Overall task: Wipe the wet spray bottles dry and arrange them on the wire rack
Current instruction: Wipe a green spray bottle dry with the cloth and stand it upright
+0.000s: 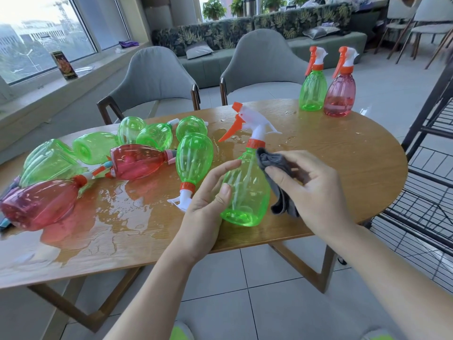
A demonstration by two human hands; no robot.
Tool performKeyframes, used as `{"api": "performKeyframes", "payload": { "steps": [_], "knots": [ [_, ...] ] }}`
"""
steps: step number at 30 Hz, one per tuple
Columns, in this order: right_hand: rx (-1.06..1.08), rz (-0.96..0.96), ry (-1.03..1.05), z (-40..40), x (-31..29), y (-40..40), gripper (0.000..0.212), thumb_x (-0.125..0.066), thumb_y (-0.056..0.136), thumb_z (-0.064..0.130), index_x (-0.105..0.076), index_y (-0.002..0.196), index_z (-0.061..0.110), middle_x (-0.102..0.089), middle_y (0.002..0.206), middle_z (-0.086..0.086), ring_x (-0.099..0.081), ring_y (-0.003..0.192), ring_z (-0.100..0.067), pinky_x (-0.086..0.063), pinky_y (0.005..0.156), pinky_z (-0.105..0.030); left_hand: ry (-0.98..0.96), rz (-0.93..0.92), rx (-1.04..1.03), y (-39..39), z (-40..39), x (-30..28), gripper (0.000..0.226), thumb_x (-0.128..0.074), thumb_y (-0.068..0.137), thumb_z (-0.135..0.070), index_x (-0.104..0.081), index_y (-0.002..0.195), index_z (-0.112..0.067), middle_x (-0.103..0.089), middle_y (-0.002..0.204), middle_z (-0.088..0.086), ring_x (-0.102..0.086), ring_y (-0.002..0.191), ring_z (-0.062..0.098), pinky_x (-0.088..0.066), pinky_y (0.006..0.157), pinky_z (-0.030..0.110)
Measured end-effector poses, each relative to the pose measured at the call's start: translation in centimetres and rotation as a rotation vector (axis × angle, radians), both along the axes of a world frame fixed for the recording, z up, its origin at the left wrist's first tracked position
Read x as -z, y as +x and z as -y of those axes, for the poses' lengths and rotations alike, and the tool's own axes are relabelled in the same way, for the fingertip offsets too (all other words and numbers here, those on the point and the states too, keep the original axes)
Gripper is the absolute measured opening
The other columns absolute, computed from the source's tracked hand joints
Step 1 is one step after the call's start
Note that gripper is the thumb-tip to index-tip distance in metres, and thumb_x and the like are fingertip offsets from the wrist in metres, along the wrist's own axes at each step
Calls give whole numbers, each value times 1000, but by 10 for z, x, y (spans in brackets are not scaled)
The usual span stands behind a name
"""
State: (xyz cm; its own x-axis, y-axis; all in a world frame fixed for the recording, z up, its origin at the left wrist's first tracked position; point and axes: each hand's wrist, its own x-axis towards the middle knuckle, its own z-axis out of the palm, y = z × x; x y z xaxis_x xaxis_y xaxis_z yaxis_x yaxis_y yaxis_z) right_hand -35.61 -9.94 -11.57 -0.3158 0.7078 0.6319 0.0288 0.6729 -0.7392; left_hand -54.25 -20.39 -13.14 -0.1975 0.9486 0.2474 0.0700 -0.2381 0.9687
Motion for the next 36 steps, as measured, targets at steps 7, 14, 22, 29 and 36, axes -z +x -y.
{"api": "performKeyframes", "payload": {
  "steps": [7,14,22,29,36],
  "knots": [
    [-26,107,163,8,5,3,25,-73,93,23,-77,114,9,-70,107,2,-65,101,-9,-47,85,-17,11,0,-18,-1,-5,2,46,-71,92,-48,-61,137,-45,-60,149,0,-43,150,37,-34,123,65],
    [-39,127,200,14,4,-2,23,-75,94,18,-77,115,10,-67,104,0,-64,96,-6,-47,82,-16,-26,18,-32,2,-6,0,47,-65,100,-49,-55,144,-40,-65,141,6,-58,136,28,-42,118,56],
    [-144,317,563,28,25,1,22,-66,96,14,-76,113,3,-63,103,-11,-58,93,-18,-40,91,-14,-72,59,-62,3,-5,-4,48,-64,98,-54,-55,143,-43,-63,129,19,-57,130,50,-36,120,71],
    [10,104,382,13,5,-1,25,-75,94,19,-74,116,6,-69,108,-4,-65,101,-9,-51,88,-20,-48,128,-40,2,-5,-1,48,-71,94,-40,-64,140,-34,-61,146,17,-53,141,39,-37,122,60],
    [67,14,32,-3,0,-1,19,-74,96,21,-70,113,28,-70,106,12,-68,98,-10,-57,84,-34,6,-25,-48,4,-3,1,40,-60,101,-40,-62,141,-37,-63,147,-3,-50,146,23,-42,122,41]
  ]
}}
